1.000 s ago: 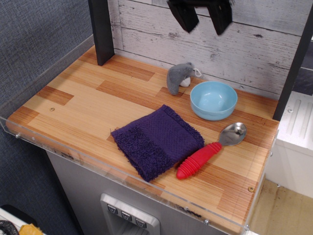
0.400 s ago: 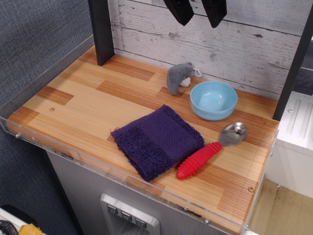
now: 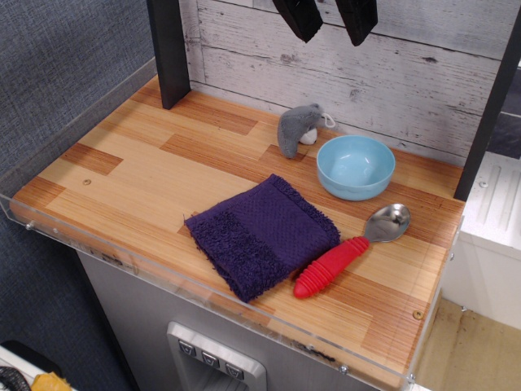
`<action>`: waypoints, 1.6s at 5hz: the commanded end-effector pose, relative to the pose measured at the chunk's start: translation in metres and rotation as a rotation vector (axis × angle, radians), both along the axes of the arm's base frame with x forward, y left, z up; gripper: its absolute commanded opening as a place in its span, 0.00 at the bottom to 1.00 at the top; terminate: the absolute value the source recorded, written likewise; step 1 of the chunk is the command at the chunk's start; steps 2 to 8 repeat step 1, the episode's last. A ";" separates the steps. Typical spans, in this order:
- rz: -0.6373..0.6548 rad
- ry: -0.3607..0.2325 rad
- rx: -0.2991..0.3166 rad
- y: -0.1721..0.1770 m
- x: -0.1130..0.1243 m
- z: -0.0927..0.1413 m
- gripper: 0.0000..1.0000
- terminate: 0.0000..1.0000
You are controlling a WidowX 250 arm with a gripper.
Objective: Place the bowl to the right of the gray rag
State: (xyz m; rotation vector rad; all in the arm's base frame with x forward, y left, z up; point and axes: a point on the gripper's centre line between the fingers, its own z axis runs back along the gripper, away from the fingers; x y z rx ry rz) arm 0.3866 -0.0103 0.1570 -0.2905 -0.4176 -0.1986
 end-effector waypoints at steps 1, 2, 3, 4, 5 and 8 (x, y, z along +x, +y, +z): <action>-0.001 -0.066 0.007 0.001 -0.009 0.020 1.00 1.00; -0.001 -0.066 0.007 0.001 -0.009 0.020 1.00 1.00; -0.001 -0.066 0.007 0.001 -0.009 0.020 1.00 1.00; -0.001 -0.066 0.007 0.001 -0.009 0.020 1.00 1.00; -0.001 -0.066 0.007 0.001 -0.009 0.020 1.00 1.00; -0.001 -0.066 0.007 0.001 -0.009 0.020 1.00 1.00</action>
